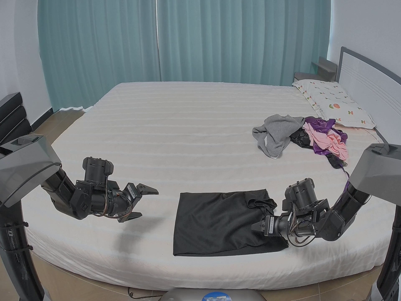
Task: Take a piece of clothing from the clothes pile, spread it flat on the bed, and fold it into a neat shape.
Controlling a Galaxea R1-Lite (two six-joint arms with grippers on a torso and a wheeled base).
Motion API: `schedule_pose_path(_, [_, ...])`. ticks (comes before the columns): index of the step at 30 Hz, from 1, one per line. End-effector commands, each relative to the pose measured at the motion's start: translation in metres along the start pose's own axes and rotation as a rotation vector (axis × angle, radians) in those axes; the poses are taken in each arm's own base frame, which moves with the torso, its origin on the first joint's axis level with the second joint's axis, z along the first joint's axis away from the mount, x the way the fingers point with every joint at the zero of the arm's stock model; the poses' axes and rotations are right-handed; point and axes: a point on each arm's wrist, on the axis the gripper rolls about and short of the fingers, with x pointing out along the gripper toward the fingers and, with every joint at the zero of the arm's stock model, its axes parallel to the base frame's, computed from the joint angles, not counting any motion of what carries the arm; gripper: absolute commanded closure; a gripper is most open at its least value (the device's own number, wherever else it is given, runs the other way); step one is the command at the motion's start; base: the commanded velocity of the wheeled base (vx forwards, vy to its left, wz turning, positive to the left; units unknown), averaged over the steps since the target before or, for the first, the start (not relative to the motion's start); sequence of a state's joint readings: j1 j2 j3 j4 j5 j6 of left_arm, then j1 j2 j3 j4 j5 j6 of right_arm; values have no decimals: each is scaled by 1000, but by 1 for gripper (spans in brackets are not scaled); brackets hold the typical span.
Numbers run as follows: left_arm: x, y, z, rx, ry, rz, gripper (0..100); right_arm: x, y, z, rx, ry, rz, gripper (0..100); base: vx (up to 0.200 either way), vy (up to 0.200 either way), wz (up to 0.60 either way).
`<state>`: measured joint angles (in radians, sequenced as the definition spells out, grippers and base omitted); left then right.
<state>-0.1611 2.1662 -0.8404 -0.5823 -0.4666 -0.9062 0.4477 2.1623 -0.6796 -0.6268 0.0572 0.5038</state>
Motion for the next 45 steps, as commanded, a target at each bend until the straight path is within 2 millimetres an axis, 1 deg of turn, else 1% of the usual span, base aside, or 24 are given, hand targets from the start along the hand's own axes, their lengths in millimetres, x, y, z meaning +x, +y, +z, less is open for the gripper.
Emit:
schedule_pose_path(1, [0,0,0,-1,0,1,0,0,-10,-2,15,13,-28,100,0,0,0])
schedule_pose_path(5, [0,0,0,-1,-1,2,0,-7,-18,-3,30,14,-50,100,0,0,0])
schedule_pose_path(6, [0,0,0,-1,-1,2,0,-8,-22,-5,37,22,-60,100,0,0,0])
schedule_pose_path(10, [0,0,0,-1,-1,2,0,-11,-26,-9,43,30,-70,100,0,0,0])
schedule_pose_path(11, [0,0,0,-1,-1,2,0,-16,-29,-10,48,32,-76,100,0,0,0])
schedule_pose_path(13, [0,0,0,-1,-1,2,0,-18,-30,-13,49,42,-79,100,0,0,0])
schedule_pose_path(17, [0,0,0,-1,-1,2,0,-18,-31,-14,53,43,-83,100,0,0,0])
schedule_pose_path(20, [0,0,0,1,-1,2,0,-19,-36,-13,59,46,-94,100,0,0,0])
schedule_pose_path(21, [0,0,0,1,-1,2,0,-18,-37,-14,55,49,-97,0,0,0,0])
schedule_pose_path(24, [0,0,0,1,-1,2,0,-20,-40,-13,53,46,-104,0,0,0,0])
schedule_pose_path(26, [0,0,0,1,-1,2,0,-25,-40,-7,57,20,-96,0,0,0,0])
schedule_pose_path(29, [0,0,0,1,-1,2,0,-38,-32,10,54,-57,-57,0,0,0,0])
schedule_pose_path(32, [0,0,0,2,-2,0,0,-39,-18,25,45,-103,-15,0,0,0,0])
schedule_pose_path(33, [0,0,0,2,-2,0,0,-38,-15,27,43,-105,-9,0,0,0,0])
schedule_pose_path(34, [0,0,0,1,-1,2,0,-35,-6,31,43,-111,15,0,0,0,0])
schedule_pose_path(36, [0,0,0,1,-1,2,0,-23,4,33,74,-102,33,0,0,0,0])
schedule_pose_path(38, [0,0,0,1,-1,2,0,-7,16,33,109,-89,58,0,0,0,0])
schedule_pose_path(39, [0,0,0,1,-1,2,0,-1,21,34,123,-86,64,0,0,0,0])
schedule_pose_path(40, [0,0,0,1,-1,2,0,1,22,34,128,-86,67,0,0,0,0])
schedule_pose_path(41, [0,0,0,1,-1,2,0,14,27,34,147,-74,78,0,0,0,0])
schedule_pose_path(42, [1,0,0,3,0,1,0,21,30,34,151,-68,81,0,0,0,0])
schedule_pose_path(43, [1,0,0,3,0,1,0,21,30,34,151,-68,81,0,0,0,0])
schedule_pose_path(44, [1,0,0,3,0,1,0,35,37,35,147,-61,91,0,0,0,0])
schedule_pose_path(45, [1,0,0,3,0,1,0,42,43,36,142,-58,98,0,0,0,0])
